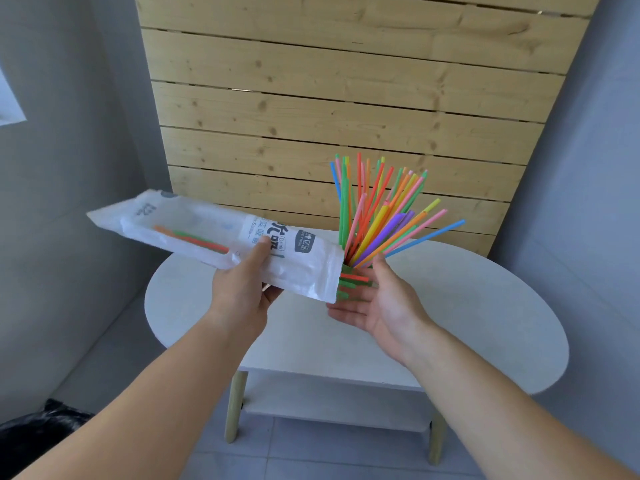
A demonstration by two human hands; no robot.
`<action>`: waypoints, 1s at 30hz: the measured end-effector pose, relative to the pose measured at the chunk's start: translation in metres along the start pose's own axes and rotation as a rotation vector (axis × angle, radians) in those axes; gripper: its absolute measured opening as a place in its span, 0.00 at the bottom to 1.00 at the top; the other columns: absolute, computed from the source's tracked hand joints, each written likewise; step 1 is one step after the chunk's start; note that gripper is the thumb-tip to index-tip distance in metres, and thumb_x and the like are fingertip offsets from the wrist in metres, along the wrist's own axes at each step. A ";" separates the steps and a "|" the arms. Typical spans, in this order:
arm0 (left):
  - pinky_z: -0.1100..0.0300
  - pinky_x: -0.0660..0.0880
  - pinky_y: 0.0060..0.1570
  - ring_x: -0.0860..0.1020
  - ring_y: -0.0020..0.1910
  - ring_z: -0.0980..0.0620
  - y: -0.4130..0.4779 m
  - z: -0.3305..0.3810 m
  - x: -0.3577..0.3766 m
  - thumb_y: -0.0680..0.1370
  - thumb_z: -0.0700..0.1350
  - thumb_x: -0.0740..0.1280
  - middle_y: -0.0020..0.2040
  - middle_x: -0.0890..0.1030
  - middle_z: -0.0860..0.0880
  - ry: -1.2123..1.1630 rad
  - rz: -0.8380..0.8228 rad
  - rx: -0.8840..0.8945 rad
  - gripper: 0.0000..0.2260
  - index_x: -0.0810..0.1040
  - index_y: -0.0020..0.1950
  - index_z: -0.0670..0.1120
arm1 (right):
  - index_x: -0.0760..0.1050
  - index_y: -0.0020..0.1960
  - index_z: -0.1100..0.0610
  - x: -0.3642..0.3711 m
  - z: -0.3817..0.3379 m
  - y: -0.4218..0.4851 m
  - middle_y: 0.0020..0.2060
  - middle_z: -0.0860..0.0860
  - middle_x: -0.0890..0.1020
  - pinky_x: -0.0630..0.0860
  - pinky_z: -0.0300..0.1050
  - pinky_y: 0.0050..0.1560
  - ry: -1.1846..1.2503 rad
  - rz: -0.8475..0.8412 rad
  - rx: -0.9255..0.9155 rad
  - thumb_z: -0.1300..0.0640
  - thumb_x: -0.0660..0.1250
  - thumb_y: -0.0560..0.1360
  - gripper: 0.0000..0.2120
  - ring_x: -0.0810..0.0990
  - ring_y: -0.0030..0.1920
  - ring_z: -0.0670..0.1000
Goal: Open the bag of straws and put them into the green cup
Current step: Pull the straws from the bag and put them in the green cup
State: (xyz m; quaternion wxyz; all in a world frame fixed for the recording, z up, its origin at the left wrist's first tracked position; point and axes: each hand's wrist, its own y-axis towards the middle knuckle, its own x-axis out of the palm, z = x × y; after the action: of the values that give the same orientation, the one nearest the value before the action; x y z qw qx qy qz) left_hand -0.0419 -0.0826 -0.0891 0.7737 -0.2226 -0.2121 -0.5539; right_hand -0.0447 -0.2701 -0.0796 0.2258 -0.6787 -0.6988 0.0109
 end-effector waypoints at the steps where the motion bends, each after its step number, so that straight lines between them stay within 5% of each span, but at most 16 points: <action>1: 0.54 0.84 0.48 0.86 0.56 0.48 -0.003 0.001 0.002 0.80 0.44 0.72 0.58 0.87 0.46 0.041 -0.026 0.044 0.14 0.81 0.66 0.46 | 0.78 0.58 0.61 0.005 0.003 -0.001 0.44 0.60 0.85 0.84 0.51 0.37 0.012 -0.002 0.003 0.38 0.53 0.83 0.28 0.84 0.38 0.59; 9: 0.43 0.81 0.61 0.87 0.55 0.47 -0.013 0.004 0.009 0.79 0.46 0.74 0.53 0.89 0.48 0.229 -0.099 0.210 0.03 0.89 0.49 0.53 | 0.77 0.48 0.53 0.022 0.021 0.002 0.28 0.49 0.77 0.66 0.38 0.25 0.034 0.134 0.052 0.39 0.56 0.82 0.19 0.69 0.24 0.48; 13: 0.43 0.80 0.61 0.86 0.57 0.46 -0.013 0.003 0.009 0.77 0.47 0.75 0.55 0.89 0.47 0.222 -0.106 0.245 0.07 0.87 0.55 0.49 | 0.74 0.45 0.53 0.018 0.021 0.002 0.25 0.49 0.75 0.63 0.38 0.23 0.095 0.119 0.075 0.47 0.58 0.83 0.13 0.67 0.23 0.47; 19: 0.62 0.81 0.49 0.86 0.56 0.50 -0.014 0.005 0.010 0.76 0.48 0.76 0.54 0.89 0.50 0.270 -0.162 0.322 0.08 0.87 0.54 0.52 | 0.78 0.49 0.51 0.016 0.021 0.001 0.30 0.49 0.79 0.67 0.39 0.25 0.005 0.088 0.075 0.39 0.56 0.82 0.19 0.71 0.24 0.48; 22: 0.61 0.82 0.50 0.86 0.55 0.51 -0.014 0.004 0.011 0.75 0.50 0.77 0.53 0.89 0.51 0.302 -0.156 0.360 0.10 0.87 0.55 0.51 | 0.79 0.52 0.53 0.018 0.025 0.002 0.30 0.50 0.78 0.65 0.39 0.25 -0.009 0.055 0.068 0.31 0.53 0.79 0.28 0.70 0.24 0.50; 27: 0.64 0.75 0.30 0.81 0.37 0.54 -0.013 0.006 0.009 0.75 0.52 0.76 0.47 0.88 0.46 0.361 -0.110 0.328 0.06 0.86 0.49 0.53 | 0.80 0.52 0.53 0.017 0.025 0.002 0.29 0.51 0.76 0.64 0.40 0.25 -0.054 0.042 -0.001 0.30 0.53 0.78 0.30 0.70 0.25 0.50; 30: 0.58 0.81 0.37 0.86 0.46 0.47 -0.013 0.005 0.010 0.75 0.49 0.76 0.50 0.89 0.45 0.335 -0.159 0.260 0.10 0.85 0.56 0.50 | 0.79 0.53 0.54 0.016 0.026 0.001 0.27 0.50 0.75 0.63 0.39 0.24 -0.126 0.057 -0.019 0.33 0.53 0.80 0.27 0.69 0.24 0.48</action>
State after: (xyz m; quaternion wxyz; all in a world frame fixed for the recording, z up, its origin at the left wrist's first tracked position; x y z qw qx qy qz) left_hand -0.0521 -0.0906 -0.0780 0.7742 -0.0083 -0.1669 -0.6105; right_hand -0.0515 -0.2475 -0.0984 0.1746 -0.6983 -0.6921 0.0533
